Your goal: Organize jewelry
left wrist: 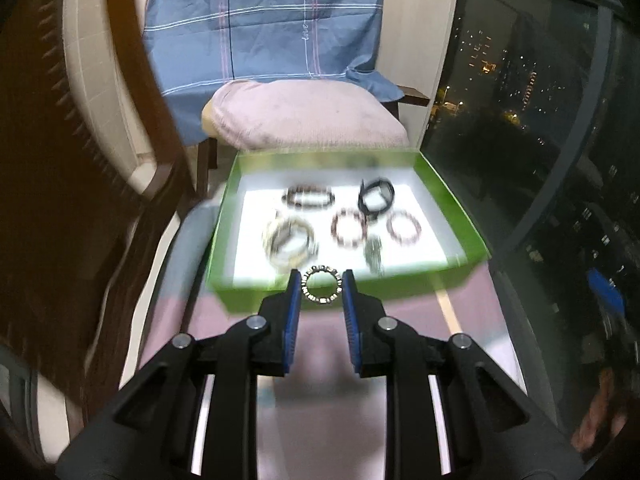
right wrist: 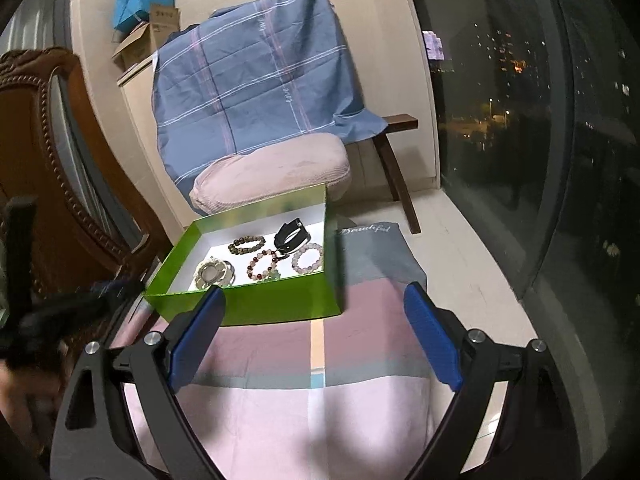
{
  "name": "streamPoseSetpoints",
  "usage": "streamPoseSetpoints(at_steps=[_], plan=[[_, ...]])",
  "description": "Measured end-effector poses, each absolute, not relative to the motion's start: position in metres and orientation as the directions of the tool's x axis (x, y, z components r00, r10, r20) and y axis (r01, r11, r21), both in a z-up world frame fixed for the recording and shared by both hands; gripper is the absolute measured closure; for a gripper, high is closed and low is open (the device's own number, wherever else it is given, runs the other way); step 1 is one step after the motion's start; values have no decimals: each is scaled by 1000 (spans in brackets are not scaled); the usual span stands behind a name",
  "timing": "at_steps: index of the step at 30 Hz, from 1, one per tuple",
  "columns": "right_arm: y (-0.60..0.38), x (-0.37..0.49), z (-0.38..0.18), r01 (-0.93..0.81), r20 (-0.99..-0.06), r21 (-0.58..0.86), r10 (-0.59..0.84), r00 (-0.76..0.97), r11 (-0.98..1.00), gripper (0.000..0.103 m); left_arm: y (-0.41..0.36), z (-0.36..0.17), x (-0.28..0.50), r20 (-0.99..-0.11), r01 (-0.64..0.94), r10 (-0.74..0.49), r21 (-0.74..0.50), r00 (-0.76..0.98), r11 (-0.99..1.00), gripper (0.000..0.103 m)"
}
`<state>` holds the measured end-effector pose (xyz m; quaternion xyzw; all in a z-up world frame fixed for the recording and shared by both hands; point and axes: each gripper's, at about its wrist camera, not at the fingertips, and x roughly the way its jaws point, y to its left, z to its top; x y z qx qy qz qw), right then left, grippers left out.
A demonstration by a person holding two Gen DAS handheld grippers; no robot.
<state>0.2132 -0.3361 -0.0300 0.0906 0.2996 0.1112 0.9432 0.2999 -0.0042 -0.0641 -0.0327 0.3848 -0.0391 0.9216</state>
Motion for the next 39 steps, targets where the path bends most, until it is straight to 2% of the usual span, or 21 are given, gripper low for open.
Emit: streamPoseSetpoints(at_steps=[6,8,9,10,11,16,21,24,27,31,37,39], plan=[[-336,216,-29,-165,-545,250,280,791,954,14,-15,-72,387,-737,21,-69,-75,672,997,81],[-333,216,-30,-177,-549,232,279,788,957,14,-14,-81,403,-753,-1,-50,-67,656,998,64],[-332,217,-31,-177,-553,222,273,787,959,14,-13,-86,409,-764,-15,-28,-50,644,999,44],[-332,218,-31,-179,-557,218,272,785,960,14,-12,-89,410,-765,-30,-3,-29,644,999,37],[-332,220,-32,-180,-561,216,273,782,960,14,-9,-89,407,-763,-38,13,-16,646,999,35],[-327,219,-32,-186,-571,201,270,776,962,14,8,-72,352,-729,-17,-25,-50,684,999,12],[-311,213,-30,-213,-571,151,261,779,965,14,26,-52,261,-674,-26,-73,-135,735,991,5],[-301,209,-31,-219,-581,127,252,774,967,14,29,-47,221,-650,-14,-100,-169,753,986,4],[-294,203,-30,-214,-584,101,232,778,972,11,27,-49,197,-633,-7,-73,-123,771,992,4],[-289,197,-31,-208,-591,73,210,779,975,8,24,-60,197,-632,-17,-5,-30,775,999,4],[-290,197,-35,-183,-605,38,168,778,982,8,28,-62,199,-635,-8,-21,-43,772,999,4],[-290,197,-36,-176,-607,34,160,778,984,5,27,-61,198,-634,-11,-23,-50,773,999,4]])
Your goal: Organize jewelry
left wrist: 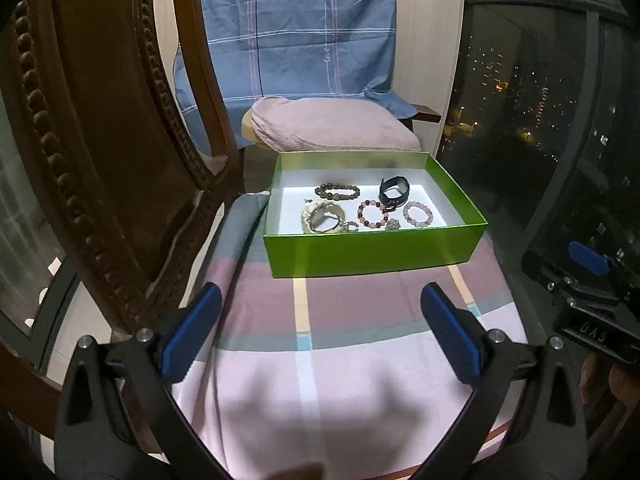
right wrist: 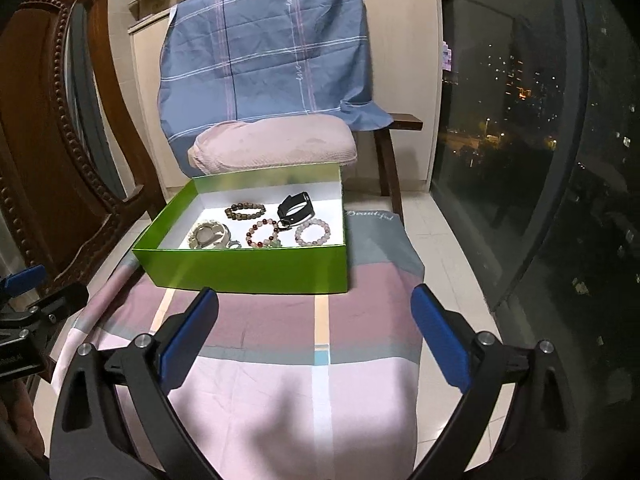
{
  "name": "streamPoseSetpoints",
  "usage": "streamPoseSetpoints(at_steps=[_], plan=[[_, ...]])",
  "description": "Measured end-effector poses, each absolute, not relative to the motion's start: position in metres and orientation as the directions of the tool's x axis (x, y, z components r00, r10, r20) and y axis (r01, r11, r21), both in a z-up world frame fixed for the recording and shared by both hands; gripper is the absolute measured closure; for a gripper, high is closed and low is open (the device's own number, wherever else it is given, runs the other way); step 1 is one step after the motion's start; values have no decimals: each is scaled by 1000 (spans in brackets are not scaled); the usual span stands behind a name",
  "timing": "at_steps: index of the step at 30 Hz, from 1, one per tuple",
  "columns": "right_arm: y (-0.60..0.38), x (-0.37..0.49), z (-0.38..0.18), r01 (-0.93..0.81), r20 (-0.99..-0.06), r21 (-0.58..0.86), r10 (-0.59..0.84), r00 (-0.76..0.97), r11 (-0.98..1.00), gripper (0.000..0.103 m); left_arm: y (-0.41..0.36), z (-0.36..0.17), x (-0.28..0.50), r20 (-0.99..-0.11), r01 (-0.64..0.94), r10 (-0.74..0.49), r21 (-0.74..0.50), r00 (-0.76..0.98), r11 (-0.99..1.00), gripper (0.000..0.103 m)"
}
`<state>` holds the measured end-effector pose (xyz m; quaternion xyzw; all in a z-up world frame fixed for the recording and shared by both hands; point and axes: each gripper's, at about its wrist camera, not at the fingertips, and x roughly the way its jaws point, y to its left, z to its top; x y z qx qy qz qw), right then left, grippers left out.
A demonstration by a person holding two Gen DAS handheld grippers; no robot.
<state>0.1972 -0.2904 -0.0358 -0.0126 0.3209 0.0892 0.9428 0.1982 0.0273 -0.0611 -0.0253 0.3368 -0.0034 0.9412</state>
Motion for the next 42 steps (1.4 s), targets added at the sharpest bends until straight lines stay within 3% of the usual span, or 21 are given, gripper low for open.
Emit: streamPoseSetpoints(at_steps=[9,18,42], plan=[[-288,197,-39,-177,-613,14,148,776,984,4,31,-64,204,-627,-46,-37,-116,778,992,4],[-291,196,-37,-175,-604,21,152,782,984,3,23,-74,209,-665,-52,-16,-83,746,995,4],[-292,197,-37,-181,-602,28,161,782,983,3,24,-73,209,-656,-46,-29,-98,754,994,4]])
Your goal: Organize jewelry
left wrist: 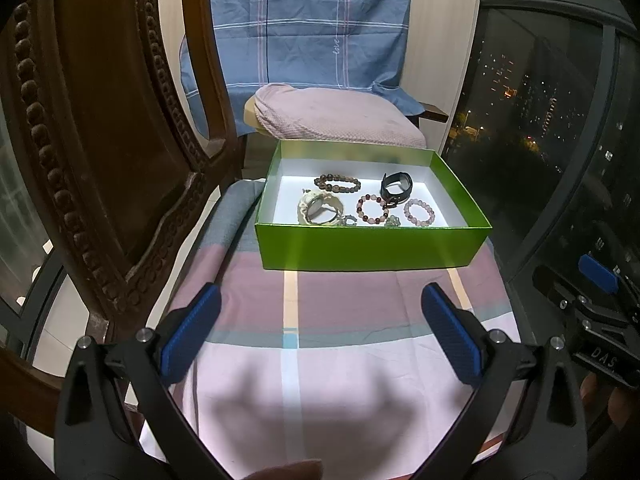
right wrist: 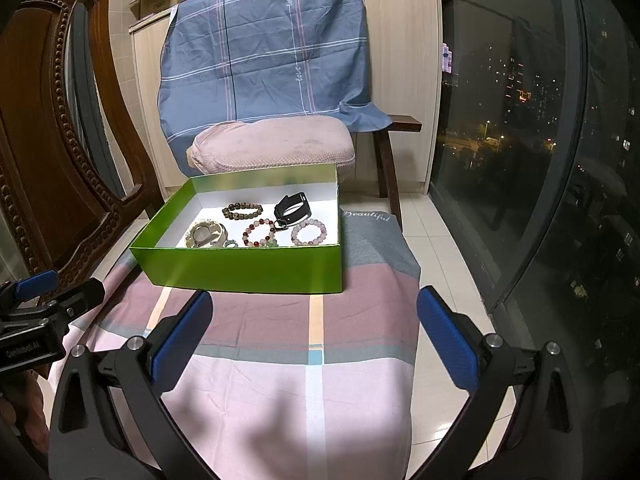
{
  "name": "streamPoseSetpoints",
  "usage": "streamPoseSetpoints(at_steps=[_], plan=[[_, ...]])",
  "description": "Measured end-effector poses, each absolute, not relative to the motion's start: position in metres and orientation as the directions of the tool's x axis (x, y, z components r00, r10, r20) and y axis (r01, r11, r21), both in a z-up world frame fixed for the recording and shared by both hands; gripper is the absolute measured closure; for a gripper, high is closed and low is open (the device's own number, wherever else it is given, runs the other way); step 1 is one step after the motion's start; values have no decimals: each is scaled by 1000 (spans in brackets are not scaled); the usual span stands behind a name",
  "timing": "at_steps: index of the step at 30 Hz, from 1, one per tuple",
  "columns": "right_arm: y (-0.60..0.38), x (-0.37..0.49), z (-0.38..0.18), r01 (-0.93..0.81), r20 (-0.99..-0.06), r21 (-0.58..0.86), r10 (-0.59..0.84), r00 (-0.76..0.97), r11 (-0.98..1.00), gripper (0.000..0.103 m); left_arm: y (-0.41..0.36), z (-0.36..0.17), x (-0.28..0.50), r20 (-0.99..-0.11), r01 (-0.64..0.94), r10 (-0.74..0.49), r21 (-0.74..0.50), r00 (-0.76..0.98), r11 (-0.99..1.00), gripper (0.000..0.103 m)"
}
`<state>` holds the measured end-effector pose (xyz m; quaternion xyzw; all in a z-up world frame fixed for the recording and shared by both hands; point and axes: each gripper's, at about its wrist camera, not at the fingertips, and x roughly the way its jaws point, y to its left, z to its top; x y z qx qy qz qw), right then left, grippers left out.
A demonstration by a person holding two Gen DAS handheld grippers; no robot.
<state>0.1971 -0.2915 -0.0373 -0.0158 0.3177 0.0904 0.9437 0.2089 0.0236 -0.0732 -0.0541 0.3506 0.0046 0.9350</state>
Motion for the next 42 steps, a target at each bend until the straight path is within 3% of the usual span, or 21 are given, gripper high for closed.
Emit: streamPoseSetpoints(at_steps=[42], plan=[[-293,197,-39,-185,-609,21,160,777,982,3,25,-75,209,-658,-37,-33,-92,752,995,4]])
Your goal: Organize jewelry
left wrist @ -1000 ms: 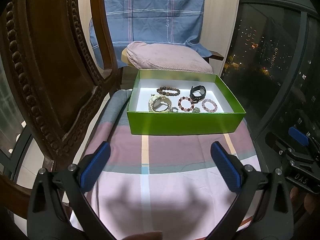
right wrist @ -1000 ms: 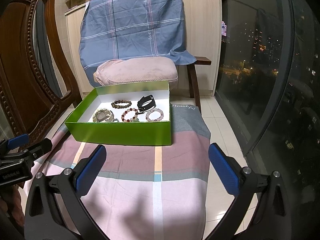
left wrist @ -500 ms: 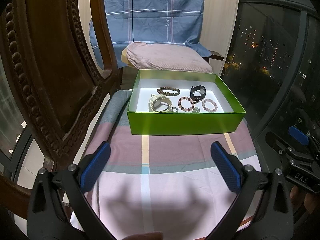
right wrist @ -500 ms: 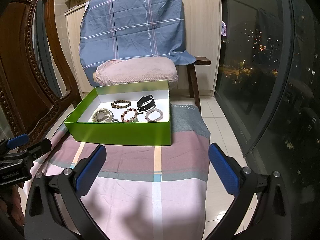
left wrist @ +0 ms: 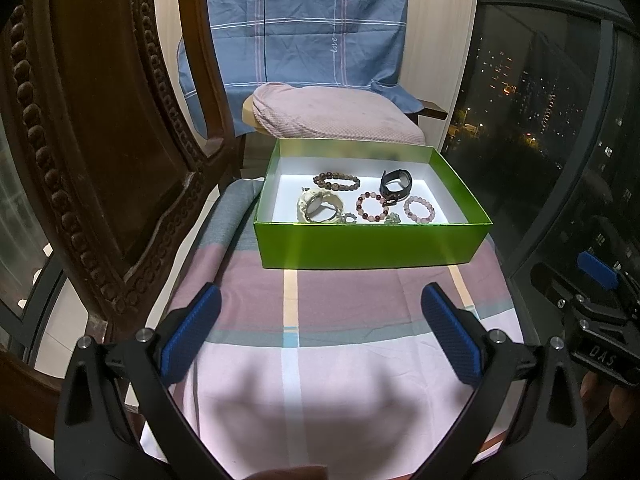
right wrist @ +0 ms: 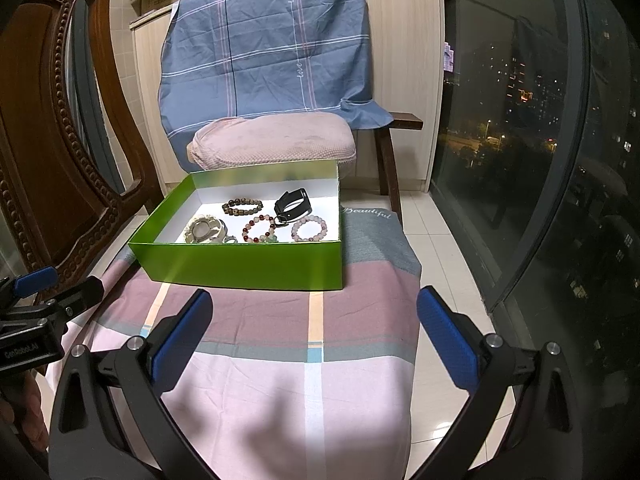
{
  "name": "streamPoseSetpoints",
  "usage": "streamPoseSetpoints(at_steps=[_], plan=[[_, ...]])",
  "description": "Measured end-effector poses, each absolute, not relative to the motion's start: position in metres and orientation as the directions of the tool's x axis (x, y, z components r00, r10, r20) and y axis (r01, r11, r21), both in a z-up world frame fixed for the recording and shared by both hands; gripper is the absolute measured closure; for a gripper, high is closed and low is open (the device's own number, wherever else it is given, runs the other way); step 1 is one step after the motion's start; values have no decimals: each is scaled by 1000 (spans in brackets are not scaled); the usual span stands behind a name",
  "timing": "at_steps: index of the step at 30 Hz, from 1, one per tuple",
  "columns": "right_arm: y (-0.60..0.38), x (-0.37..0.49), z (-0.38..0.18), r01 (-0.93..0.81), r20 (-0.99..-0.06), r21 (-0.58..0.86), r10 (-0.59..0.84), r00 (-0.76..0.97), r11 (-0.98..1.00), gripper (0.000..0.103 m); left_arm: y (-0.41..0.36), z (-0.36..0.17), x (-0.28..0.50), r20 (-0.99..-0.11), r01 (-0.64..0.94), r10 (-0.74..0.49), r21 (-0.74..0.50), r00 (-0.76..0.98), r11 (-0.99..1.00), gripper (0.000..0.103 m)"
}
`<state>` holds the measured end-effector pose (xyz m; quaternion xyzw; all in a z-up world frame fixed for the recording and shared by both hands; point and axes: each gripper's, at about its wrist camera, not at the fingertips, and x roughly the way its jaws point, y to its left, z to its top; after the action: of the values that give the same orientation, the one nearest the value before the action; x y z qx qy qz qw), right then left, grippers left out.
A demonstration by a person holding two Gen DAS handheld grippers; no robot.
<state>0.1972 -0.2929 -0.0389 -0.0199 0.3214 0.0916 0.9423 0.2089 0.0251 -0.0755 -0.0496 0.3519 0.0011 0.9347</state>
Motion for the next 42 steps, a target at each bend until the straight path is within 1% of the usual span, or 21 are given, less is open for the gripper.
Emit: streamPoseSetpoints(at_steps=[42], plan=[[-291,197,-43,-189,-616,19,160,771,982,3,27,-79,211,-670,-32,-28,-78,742,996,4]])
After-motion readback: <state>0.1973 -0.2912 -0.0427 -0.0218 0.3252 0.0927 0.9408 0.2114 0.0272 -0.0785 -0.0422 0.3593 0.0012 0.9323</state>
